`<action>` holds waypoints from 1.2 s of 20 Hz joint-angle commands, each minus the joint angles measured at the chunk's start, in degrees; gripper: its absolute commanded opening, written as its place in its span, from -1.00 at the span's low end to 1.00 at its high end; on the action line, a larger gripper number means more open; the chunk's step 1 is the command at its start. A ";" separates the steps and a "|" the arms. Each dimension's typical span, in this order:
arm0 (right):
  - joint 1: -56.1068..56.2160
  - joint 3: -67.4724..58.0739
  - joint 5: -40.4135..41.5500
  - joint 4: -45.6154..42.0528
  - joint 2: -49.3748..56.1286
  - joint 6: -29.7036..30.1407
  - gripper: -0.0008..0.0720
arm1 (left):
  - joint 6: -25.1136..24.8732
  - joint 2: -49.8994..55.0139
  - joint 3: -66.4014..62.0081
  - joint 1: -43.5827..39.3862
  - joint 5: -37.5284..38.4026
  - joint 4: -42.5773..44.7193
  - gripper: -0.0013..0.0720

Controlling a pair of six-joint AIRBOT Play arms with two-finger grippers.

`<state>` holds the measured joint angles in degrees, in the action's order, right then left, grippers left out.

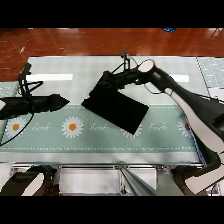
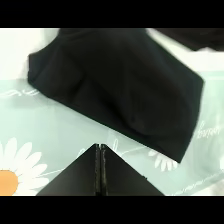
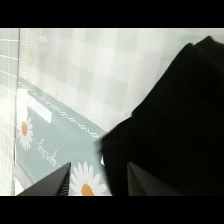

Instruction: Fold the shirts.

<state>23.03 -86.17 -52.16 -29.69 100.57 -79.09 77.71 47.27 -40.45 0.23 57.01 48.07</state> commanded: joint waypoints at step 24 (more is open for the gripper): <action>-15.41 57.27 10.32 14.91 -24.87 8.04 0.15 | -0.13 0.90 2.32 1.53 -3.67 -4.63 -0.91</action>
<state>6.50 -25.41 -38.79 -24.60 67.13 -79.79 77.60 48.12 -38.17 1.72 53.43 43.68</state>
